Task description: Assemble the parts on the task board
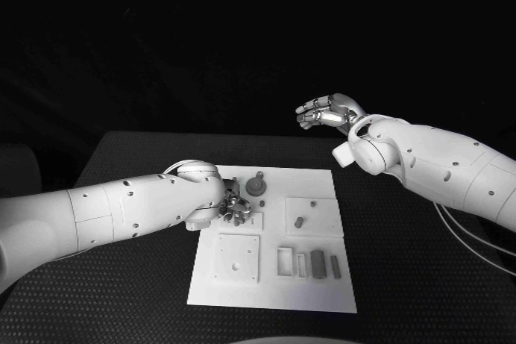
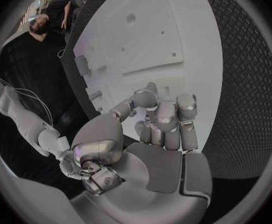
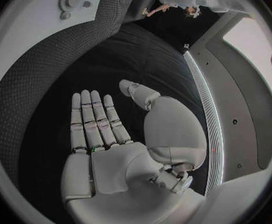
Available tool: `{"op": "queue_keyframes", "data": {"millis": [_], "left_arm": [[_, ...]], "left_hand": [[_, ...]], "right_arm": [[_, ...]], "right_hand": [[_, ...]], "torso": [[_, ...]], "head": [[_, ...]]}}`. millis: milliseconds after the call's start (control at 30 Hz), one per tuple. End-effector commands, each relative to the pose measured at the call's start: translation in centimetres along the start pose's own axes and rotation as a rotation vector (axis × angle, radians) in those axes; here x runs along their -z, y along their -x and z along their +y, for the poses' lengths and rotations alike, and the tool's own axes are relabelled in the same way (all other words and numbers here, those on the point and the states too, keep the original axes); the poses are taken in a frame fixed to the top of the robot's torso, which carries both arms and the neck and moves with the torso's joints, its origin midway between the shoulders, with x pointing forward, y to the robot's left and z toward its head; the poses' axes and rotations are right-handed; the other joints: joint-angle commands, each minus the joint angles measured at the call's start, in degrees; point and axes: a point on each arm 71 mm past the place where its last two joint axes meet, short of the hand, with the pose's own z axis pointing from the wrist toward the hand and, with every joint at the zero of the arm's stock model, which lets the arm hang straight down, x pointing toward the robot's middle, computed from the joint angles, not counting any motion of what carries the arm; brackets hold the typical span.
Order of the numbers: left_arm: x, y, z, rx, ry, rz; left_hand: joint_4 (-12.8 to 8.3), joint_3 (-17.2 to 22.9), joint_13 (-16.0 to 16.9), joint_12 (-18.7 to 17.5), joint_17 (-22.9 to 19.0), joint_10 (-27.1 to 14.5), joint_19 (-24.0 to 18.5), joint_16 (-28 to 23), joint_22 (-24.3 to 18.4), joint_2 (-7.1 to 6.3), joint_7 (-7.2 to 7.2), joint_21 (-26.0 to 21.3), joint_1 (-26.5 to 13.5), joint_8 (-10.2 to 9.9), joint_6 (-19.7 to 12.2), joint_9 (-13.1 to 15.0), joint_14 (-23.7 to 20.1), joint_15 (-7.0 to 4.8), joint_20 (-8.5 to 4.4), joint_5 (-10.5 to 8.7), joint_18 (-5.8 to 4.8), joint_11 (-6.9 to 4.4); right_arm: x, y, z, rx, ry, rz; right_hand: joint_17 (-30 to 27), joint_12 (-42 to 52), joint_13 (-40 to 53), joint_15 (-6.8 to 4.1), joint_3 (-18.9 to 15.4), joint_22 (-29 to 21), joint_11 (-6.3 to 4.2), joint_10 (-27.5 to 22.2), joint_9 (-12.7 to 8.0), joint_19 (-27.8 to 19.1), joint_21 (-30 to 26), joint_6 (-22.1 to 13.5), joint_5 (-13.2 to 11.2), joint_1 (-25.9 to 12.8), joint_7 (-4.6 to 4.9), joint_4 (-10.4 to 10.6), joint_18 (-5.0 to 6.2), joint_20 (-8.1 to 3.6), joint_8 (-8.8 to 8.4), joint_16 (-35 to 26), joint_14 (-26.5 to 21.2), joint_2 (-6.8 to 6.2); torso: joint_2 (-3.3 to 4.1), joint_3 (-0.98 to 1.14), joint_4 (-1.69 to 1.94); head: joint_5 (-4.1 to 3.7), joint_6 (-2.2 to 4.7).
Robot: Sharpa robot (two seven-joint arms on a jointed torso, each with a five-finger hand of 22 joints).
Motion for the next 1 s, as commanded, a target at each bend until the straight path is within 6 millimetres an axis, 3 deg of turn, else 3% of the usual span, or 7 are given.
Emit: {"op": "queue_keyframes", "data": {"millis": [33,167,233,433,1000], "left_arm": [[-0.33,-1.23,-0.25,-0.023,-0.003,0.045],[-0.33,-1.27,-0.25,-0.023,-0.003,0.052],[-0.32,-1.32,-0.24,-0.027,-0.004,0.058],[-0.3,-1.37,-0.17,-0.032,-0.002,0.065],[-0.19,-0.98,-0.01,-0.055,-0.006,0.0]], "left_hand": [[1.0,-0.1,-0.1,0.4,-0.1,-1.0,-0.3,0.3,0.1,0.48,-3.9,0.1,-0.6,-0.2,7.7,0.0,-0.7,-2.36,-5.46,-1.45,0.58,-0.69],[2.9,-0.3,-0.4,0.7,-0.3,-1.1,-0.6,0.5,0.1,0.18,-3.85,0.0,-1.4,-0.2,7.7,-0.1,-0.8,-2.39,-5.51,-4.74,0.68,-0.77],[3.5,-0.3,-0.4,0.8,-0.3,-1.2,-0.6,0.5,0.1,0.09,-3.86,0.0,-1.7,-0.2,7.6,-0.1,-0.9,-2.41,-5.52,-5.15,0.71,-0.76],[2.7,0.3,-0.6,1.0,-0.4,-1.3,-0.7,0.7,0.3,0.3,-3.86,0.2,-1.0,-0.1,7.6,-0.1,-0.9,-2.44,-5.62,-3.16,0.85,-0.78],[1.6,0.8,-0.9,1.2,-0.7,-1.4,-0.7,0.7,0.3,0.43,-3.83,0.4,0.2,0.0,7.4,-0.2,-1.0,-2.45,-5.68,-3.08,0.97,-0.76]], "right_arm": [[-0.01,-0.2,0.09,-0.003,0.009,0.018],[-0.02,-0.2,0.08,-0.003,0.009,0.018],[-0.01,-0.21,0.08,-0.003,0.008,0.02],[0.01,-0.16,0.04,-0.003,0.007,0.02],[0.05,-0.21,-0.08,-0.004,0.006,0.022]], "right_hand": [[-0.1,-0.4,0.0,0.39,-0.1,0.1,-0.1,0.4,-0.1,-0.3,-0.4,-0.5,0.3,-0.1,2.1,-0.3,-0.67,-0.11,0.31,-0.4,-0.2,0.55],[-0.1,-0.4,0.0,0.39,-0.1,0.1,-0.11,0.4,-0.1,-0.3,-0.4,-0.5,0.4,-0.1,2.1,-0.3,-0.67,-0.11,0.31,-0.4,-0.2,0.56],[-0.1,-0.4,0.0,0.39,0.0,0.1,-0.11,0.5,-0.1,-0.3,-0.4,-0.5,0.4,-0.1,2.1,-0.3,-0.67,-0.11,0.31,-0.4,-0.2,0.57],[-0.2,-0.5,0.0,0.41,0.0,0.2,-0.12,0.5,-0.1,-0.4,-0.5,-0.5,0.5,-0.1,2.1,-0.4,-0.69,-0.1,0.31,-0.4,-0.2,0.59],[-0.3,-0.6,0.0,0.44,-0.1,0.2,-0.12,0.5,-0.2,-0.4,-0.6,-0.5,0.7,-0.1,2.1,-0.4,-0.73,-0.06,0.33,-0.4,-0.3,0.59]], "torso": [[0.0,0.0,0.0],[0.01,0.01,-0.02],[0.01,0.01,-0.02],[0.01,0.03,0.01],[0.0,-0.07,0.05]], "head": [[-0.06,0.01],[-0.07,0.06],[-0.08,0.05],[-0.18,-0.03],[-0.25,-0.11]]}}
